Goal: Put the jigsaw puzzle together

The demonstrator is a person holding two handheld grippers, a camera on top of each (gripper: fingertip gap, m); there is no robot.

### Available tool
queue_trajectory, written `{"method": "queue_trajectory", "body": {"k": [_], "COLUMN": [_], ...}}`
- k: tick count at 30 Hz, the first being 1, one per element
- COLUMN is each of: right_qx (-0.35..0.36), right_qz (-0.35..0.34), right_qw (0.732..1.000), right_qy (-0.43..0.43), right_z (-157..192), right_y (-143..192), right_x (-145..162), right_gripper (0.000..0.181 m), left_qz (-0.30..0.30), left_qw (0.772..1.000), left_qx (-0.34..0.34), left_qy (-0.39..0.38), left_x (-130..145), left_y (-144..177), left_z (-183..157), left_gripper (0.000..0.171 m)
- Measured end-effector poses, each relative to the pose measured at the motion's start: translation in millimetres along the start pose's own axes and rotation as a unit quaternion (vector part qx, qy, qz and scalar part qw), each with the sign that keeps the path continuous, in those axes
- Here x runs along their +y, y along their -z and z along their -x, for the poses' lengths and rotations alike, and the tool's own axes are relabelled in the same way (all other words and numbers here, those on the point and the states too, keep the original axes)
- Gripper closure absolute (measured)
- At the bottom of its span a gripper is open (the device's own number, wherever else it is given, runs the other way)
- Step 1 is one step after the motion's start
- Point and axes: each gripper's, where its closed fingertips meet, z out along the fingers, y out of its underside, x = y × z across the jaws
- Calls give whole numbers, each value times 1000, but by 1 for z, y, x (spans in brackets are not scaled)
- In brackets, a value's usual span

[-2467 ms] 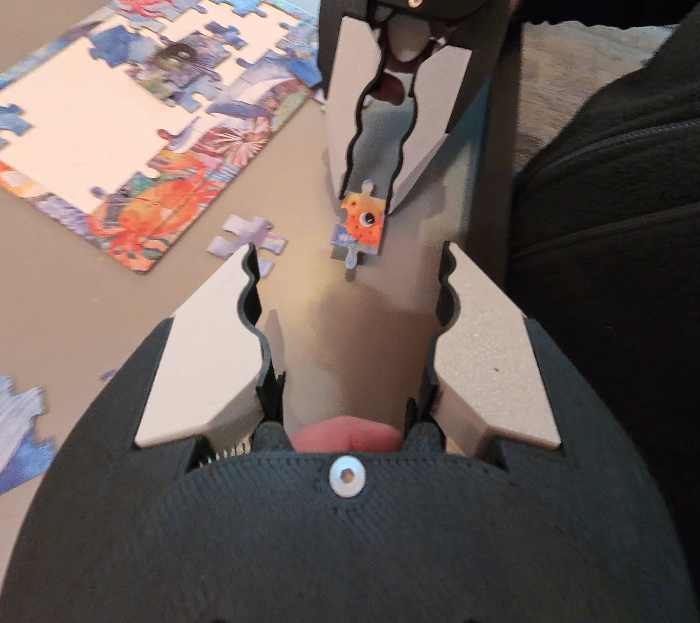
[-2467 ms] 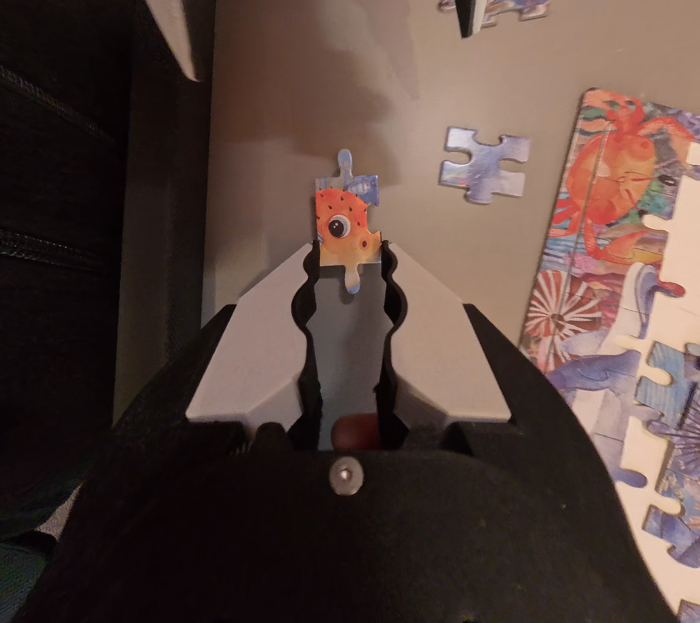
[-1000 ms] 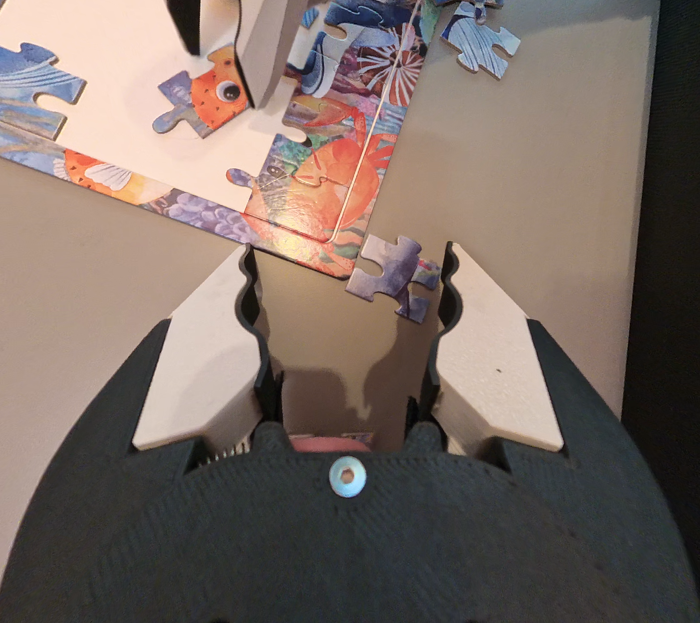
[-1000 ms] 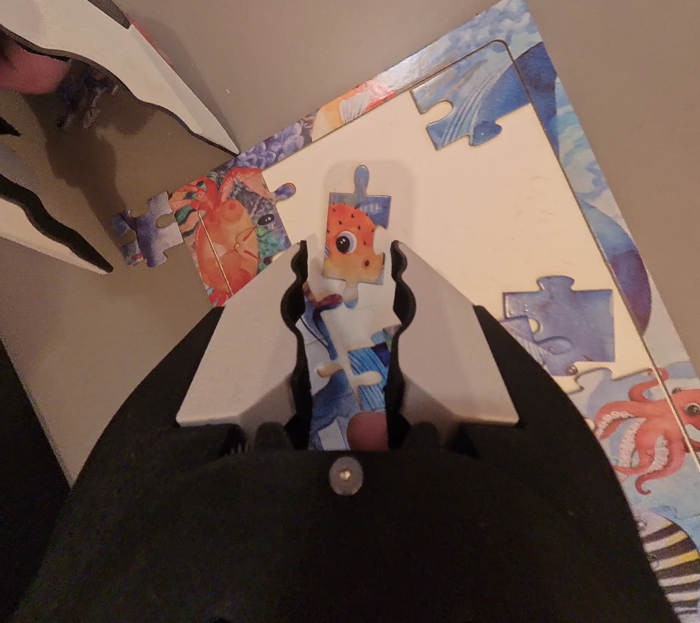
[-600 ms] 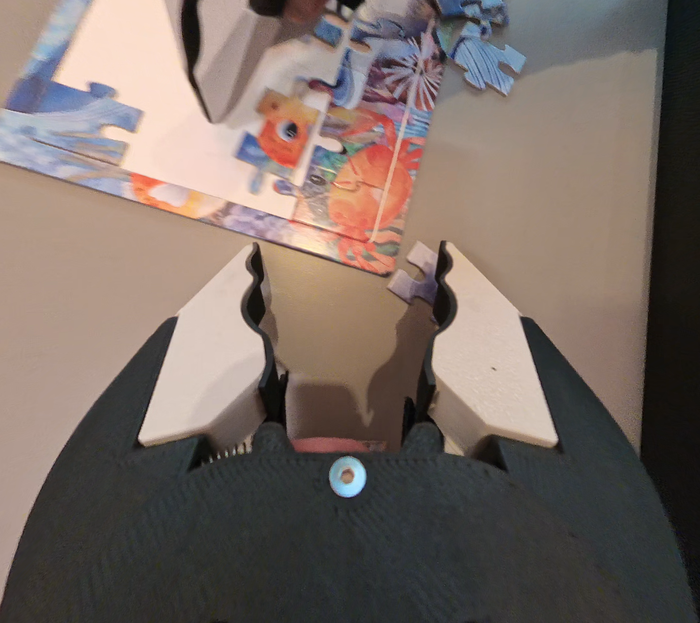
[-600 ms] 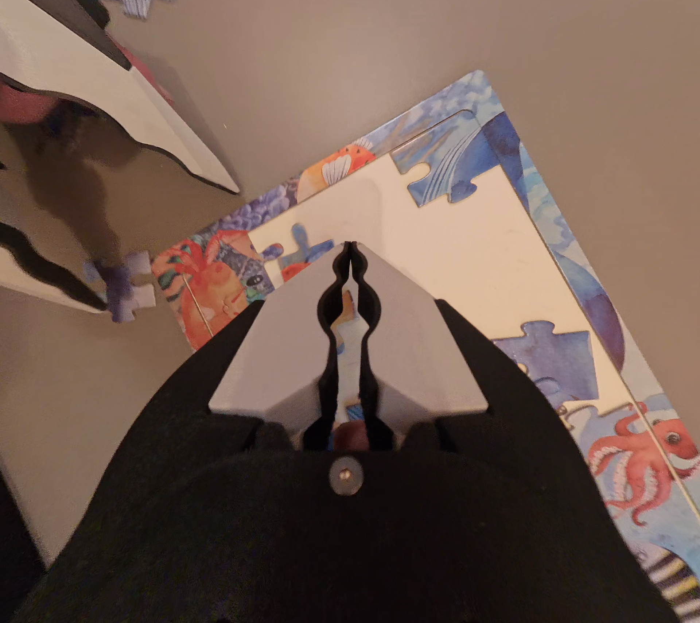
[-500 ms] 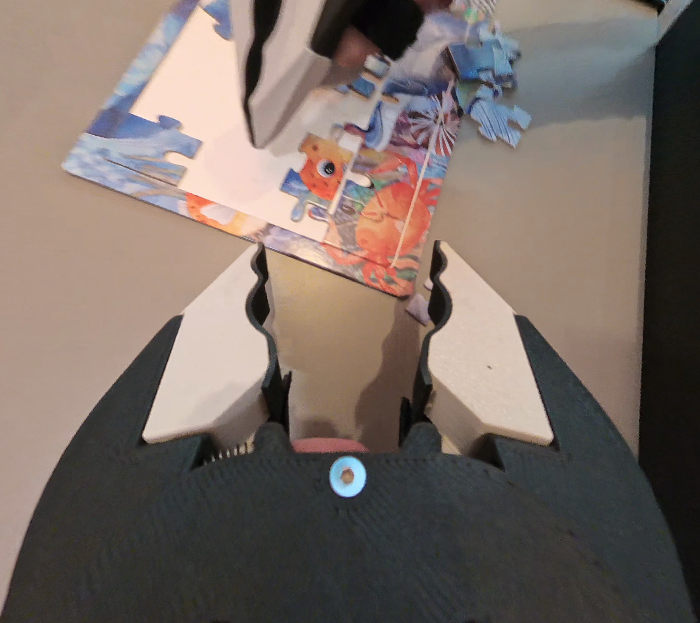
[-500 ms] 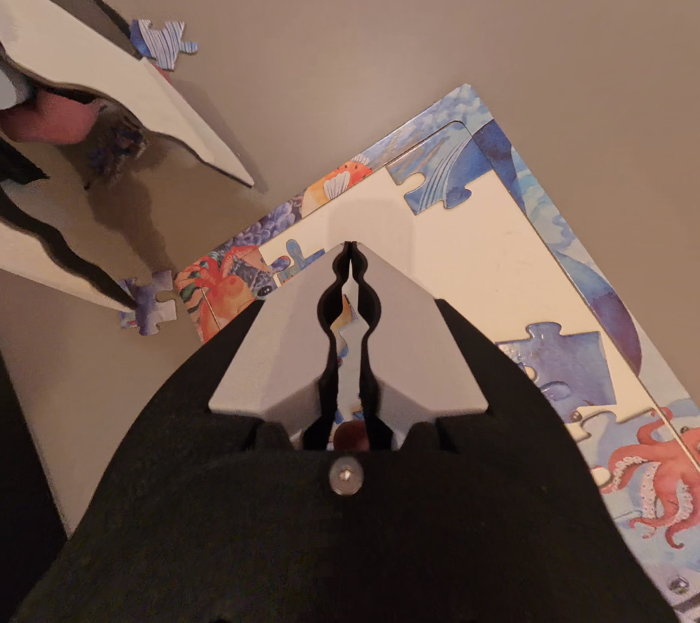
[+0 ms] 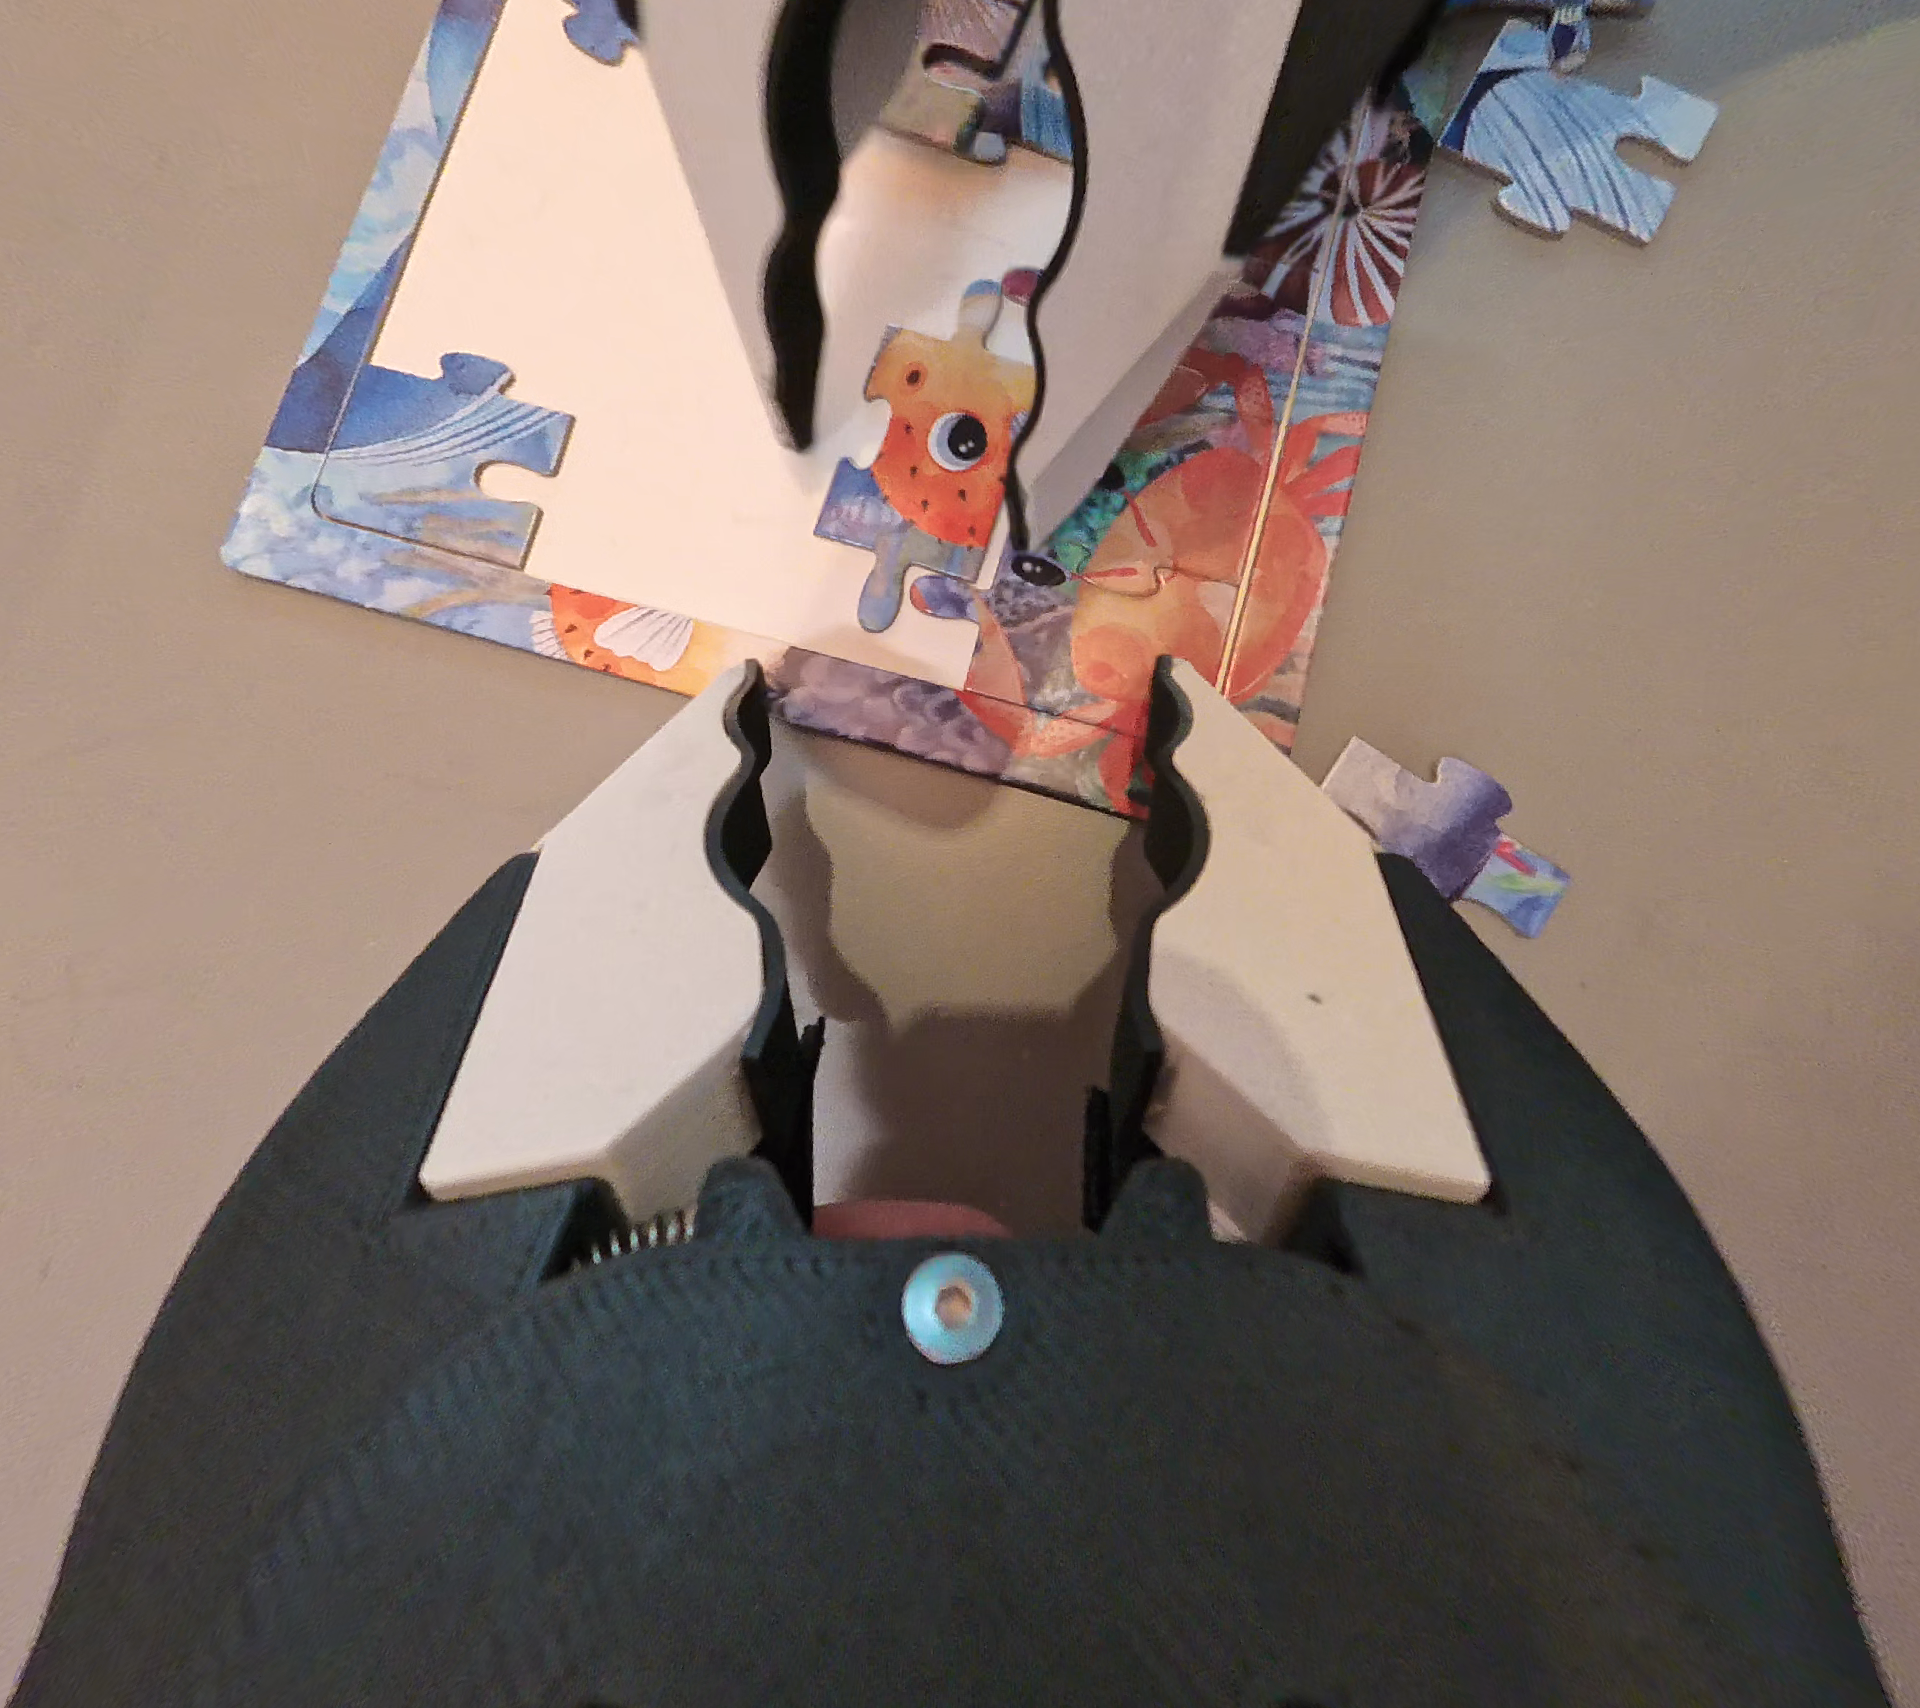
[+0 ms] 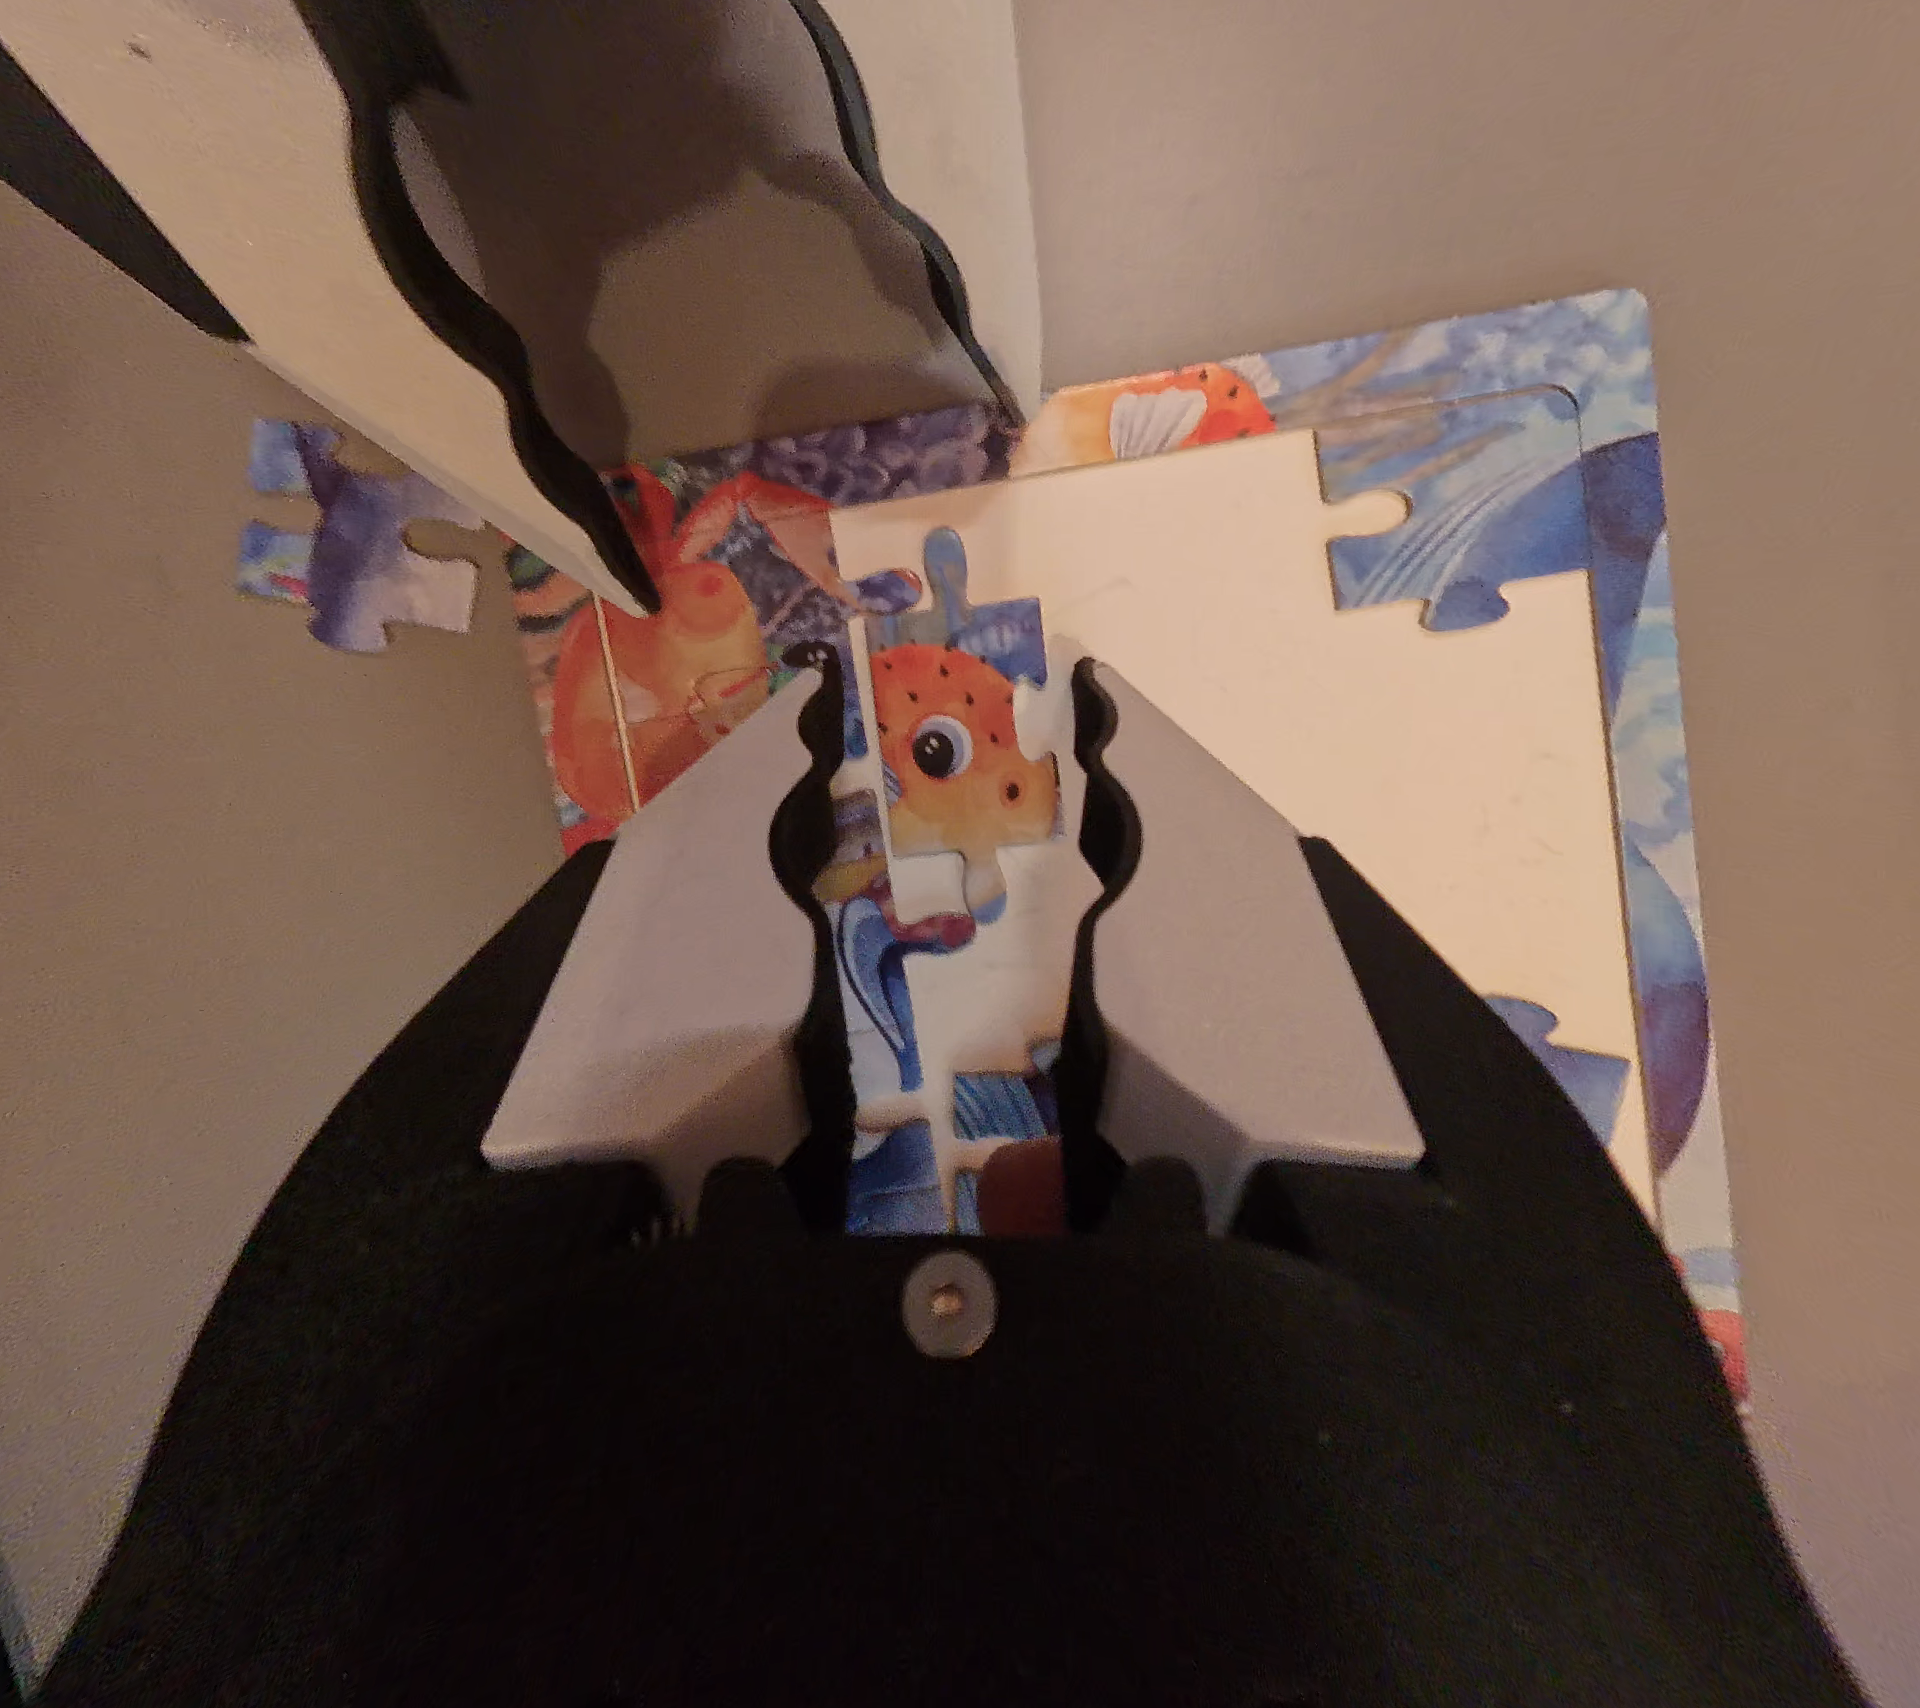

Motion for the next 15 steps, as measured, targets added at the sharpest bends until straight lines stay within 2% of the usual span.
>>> {"method": "queue_trajectory", "body": {"k": [3, 7, 15], "right_qx": [5, 11, 25], "right_qz": [0, -2, -19], "right_qw": [1000, 1000, 998], "right_qy": [17, 22, -45], "right_z": [-5, -11, -26], "right_y": [2, 2, 1], "right_x": [2, 4, 2], "right_gripper": [136, 143, 150], "left_qz": [-1, 2, 4], "left_qw": [1000, 1000, 1000], "left_qx": [13, 17, 19], "left_qy": [3, 0, -4], "left_x": [1, 1, 0], "left_y": [-2, -3, -3], "left_z": [-4, -4, -5], "left_gripper": [102, 102, 103]}}
